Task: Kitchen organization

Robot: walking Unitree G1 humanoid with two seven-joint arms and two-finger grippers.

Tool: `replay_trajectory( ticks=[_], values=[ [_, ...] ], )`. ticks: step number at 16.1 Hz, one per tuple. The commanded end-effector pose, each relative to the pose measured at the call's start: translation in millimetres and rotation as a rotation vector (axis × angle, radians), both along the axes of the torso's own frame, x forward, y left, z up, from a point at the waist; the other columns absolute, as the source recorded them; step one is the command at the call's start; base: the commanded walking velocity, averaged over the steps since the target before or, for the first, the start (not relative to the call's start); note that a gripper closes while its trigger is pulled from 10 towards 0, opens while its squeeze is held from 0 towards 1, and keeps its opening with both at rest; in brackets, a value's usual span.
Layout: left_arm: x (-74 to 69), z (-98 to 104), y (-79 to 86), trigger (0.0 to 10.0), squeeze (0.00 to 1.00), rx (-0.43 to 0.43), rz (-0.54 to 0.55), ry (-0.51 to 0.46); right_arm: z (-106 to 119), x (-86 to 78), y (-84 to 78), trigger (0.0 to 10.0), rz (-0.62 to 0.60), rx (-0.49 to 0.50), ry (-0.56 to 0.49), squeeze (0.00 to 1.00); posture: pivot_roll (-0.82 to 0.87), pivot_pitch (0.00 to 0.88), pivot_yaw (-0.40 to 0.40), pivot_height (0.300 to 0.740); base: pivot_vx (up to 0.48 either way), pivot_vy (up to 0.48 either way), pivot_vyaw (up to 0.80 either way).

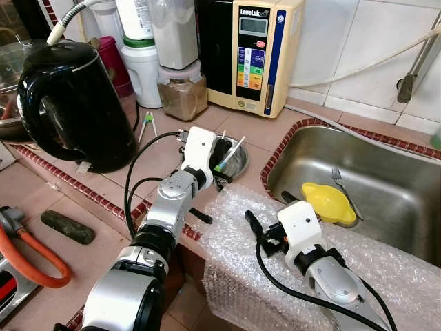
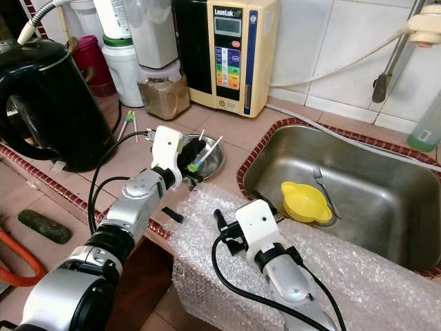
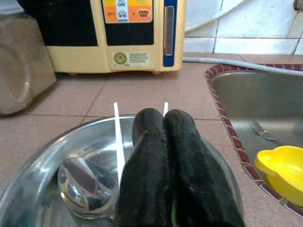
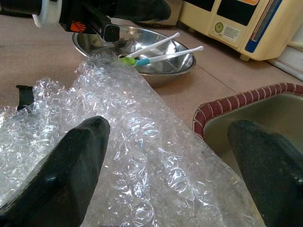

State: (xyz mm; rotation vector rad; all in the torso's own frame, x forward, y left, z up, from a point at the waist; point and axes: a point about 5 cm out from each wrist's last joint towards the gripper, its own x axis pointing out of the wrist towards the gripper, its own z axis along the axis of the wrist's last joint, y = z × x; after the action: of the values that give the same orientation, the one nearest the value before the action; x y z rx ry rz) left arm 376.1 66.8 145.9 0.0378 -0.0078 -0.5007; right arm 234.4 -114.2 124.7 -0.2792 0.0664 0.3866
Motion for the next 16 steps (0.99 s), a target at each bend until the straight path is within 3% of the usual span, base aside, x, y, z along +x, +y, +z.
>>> replay_trajectory(
  ticks=[1,10,16],
  values=[
    [-0.1,-2.3,3.5,10.0,1.0,0.013,0.034,-0.02,3.1,0.2,-0.9,10.0,0.007,-0.004,-0.013,0.0,-0.07,0.0,0.046,0.74,0.0,0.0,0.0],
    [-10.0,-4.8,-23.0,10.0,1.0,-0.009,0.067,-0.124,3.3,-10.4,-1.1,10.0,0.01,-0.004,-0.003,0.0,-0.12,0.0,0.023,0.74,0.0,0.0,0.0],
    [-16.1,-14.7,-32.2,10.0,1.0,0.021,0.058,-0.121,4.6,-14.9,-3.1,10.0,0.002,-0.007,-0.002,0.0,-0.14,0.0,0.022,0.74,0.0,0.0,0.0]
  ],
)
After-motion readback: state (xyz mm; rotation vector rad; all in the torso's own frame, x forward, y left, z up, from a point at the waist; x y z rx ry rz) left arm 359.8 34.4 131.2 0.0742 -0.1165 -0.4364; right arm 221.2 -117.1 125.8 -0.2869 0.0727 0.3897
